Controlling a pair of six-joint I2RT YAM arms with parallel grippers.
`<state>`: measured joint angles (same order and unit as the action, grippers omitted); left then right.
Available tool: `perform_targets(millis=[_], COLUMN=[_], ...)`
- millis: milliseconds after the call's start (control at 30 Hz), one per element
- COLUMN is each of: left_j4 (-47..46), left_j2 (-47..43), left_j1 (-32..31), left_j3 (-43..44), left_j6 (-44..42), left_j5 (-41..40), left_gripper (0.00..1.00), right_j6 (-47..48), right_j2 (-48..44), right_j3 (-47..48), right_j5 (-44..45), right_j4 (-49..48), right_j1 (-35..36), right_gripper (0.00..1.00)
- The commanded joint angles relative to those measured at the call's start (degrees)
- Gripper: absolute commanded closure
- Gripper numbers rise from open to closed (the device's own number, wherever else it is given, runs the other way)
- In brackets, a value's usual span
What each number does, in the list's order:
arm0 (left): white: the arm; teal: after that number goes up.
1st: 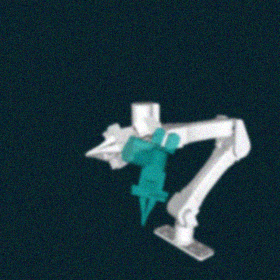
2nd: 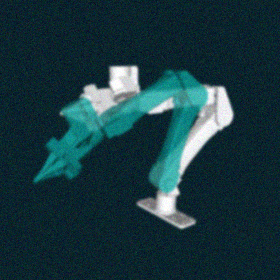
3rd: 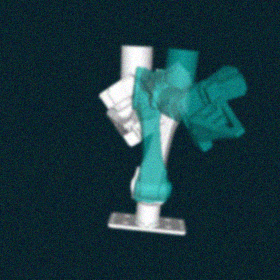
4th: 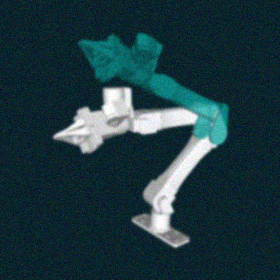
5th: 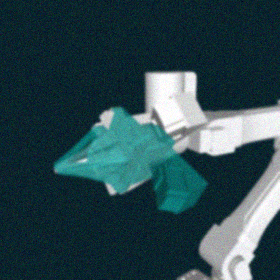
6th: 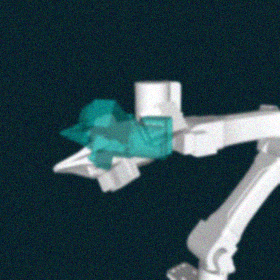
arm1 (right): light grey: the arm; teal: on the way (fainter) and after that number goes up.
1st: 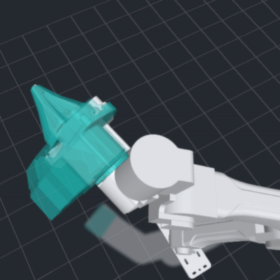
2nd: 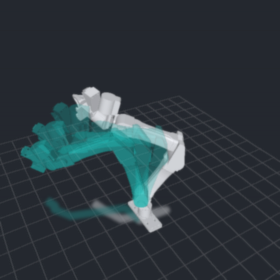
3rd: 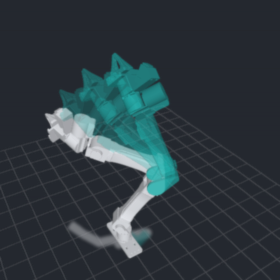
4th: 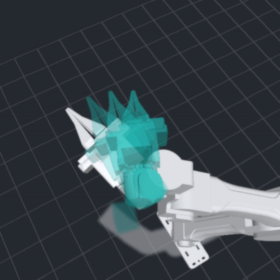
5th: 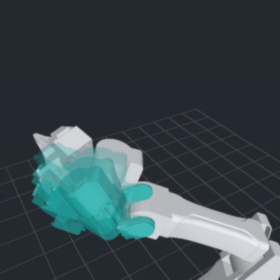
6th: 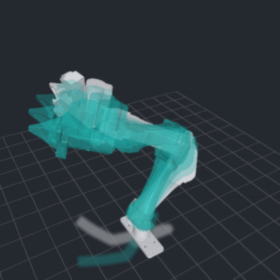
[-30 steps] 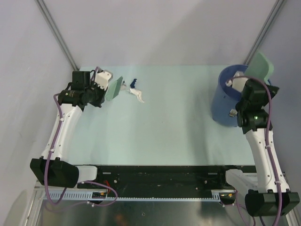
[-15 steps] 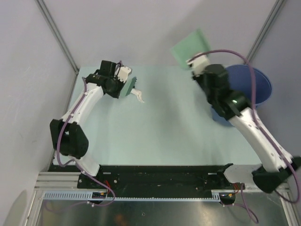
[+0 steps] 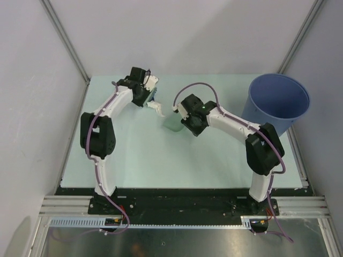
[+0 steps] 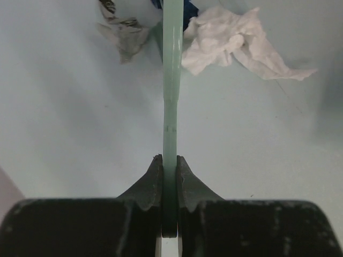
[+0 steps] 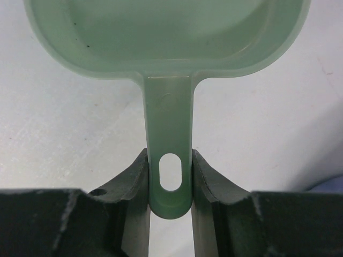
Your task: Sweep away the paper scraps from the table
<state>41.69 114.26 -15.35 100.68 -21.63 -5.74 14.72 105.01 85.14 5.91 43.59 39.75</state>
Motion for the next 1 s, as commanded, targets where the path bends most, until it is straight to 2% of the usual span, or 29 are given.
perform_targets(millis=[0,167,333,533,767,967], left_j4=[-0.7,-0.6,-0.5,0.0,0.3,3.2], left_j2=[0.1,-2.6,-10.4,-18.7,-22.0,-29.2], left_j1=[-0.8,-1.8,-3.0,-3.4,-2.3,-2.0], left_j3=[1.3,-5.2,-15.8,-22.9,-20.1,-21.1], left_j6=[-1.8,-5.1,-9.2,-9.9,-2.1,-4.3], left_j5=[6.8,15.6,26.0,38.2,29.6,29.3], left_gripper=[1.0,1.0,1.0,1.0,1.0,1.0], right_j6=[-1.4,-0.7,-0.9,-0.2,0.8,1.2], right_j2=[1.7,4.5,7.2,6.5,-0.2,-6.7], right_j3=[1.1,0.6,0.7,-1.4,-6.6,-13.3], right_j5=[-0.2,0.2,0.2,-2.3,-7.3,-8.2], right_j4=[2.8,2.9,1.1,-5.1,-10.5,-16.8], right_j1=[-0.9,-0.7,-1.5,-0.4,1.0,1.3], right_gripper=[1.0,1.0,1.0,1.0,1.0,1.0])
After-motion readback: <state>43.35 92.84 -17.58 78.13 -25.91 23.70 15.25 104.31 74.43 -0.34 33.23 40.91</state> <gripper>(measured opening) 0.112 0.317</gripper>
